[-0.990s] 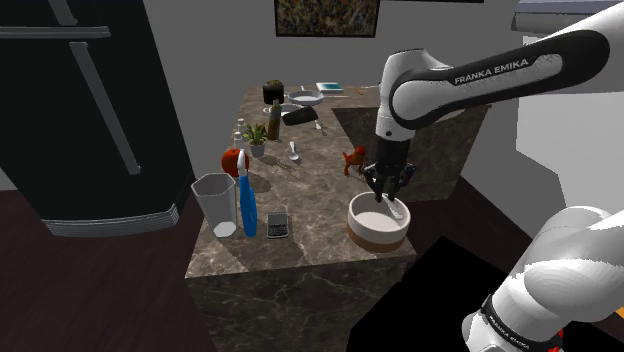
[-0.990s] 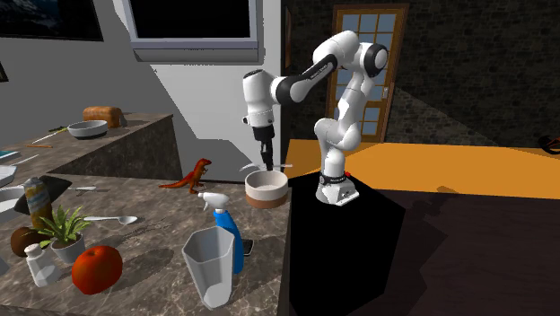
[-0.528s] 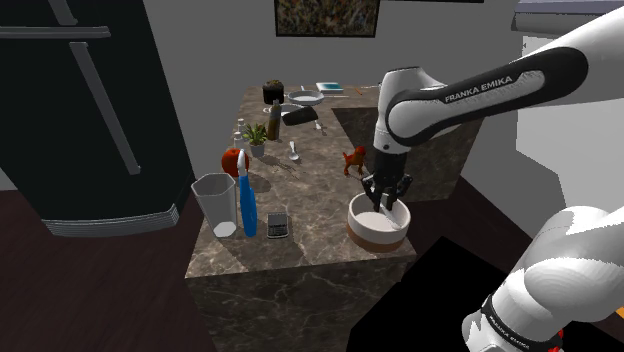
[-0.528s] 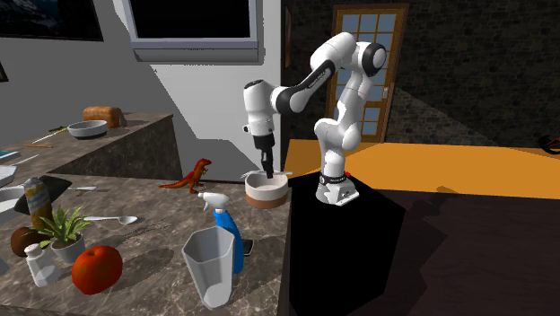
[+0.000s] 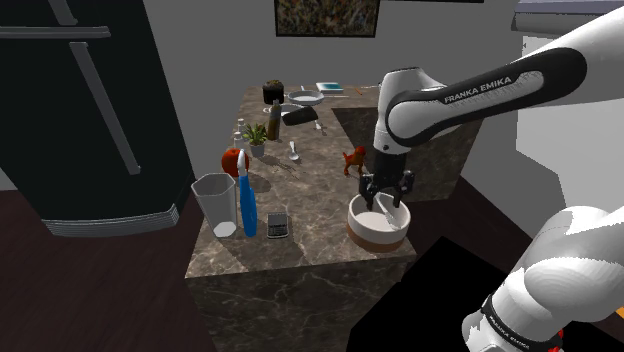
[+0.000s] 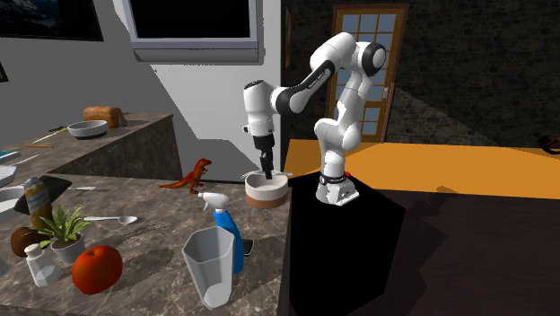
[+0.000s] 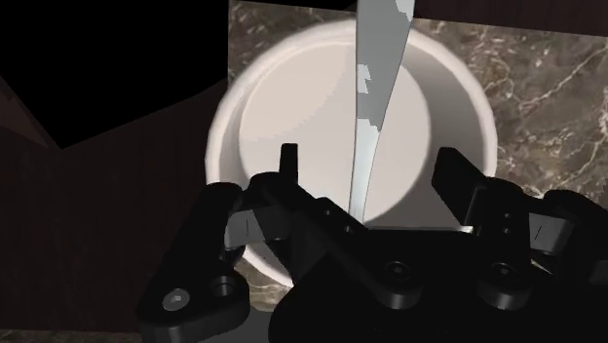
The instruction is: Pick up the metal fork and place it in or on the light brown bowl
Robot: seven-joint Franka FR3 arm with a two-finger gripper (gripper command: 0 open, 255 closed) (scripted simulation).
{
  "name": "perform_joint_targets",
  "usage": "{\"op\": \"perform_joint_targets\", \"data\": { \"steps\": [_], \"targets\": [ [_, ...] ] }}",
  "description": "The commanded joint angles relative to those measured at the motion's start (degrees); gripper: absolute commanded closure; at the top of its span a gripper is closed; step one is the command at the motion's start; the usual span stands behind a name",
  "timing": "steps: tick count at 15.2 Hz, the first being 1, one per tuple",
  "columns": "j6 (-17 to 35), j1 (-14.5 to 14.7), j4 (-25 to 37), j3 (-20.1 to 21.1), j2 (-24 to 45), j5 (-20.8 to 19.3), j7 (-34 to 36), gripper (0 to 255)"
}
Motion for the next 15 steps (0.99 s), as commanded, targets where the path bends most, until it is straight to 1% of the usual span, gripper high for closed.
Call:
{"op": "perform_joint_targets", "data": {
  "steps": [1,4,8,15],
  "targets": [
    [0.0,0.0,0.0,0.0,0.0,0.0,0.0,0],
    [0.0,0.0,0.0,0.0,0.0,0.0,0.0,0],
    [-7.9,-0.4,6.1,-0.7,-1.8,-0.8,0.2,0],
    [-7.9,-0.4,6.1,-0.7,-1.8,-0.8,0.2,0]
  ]
}}
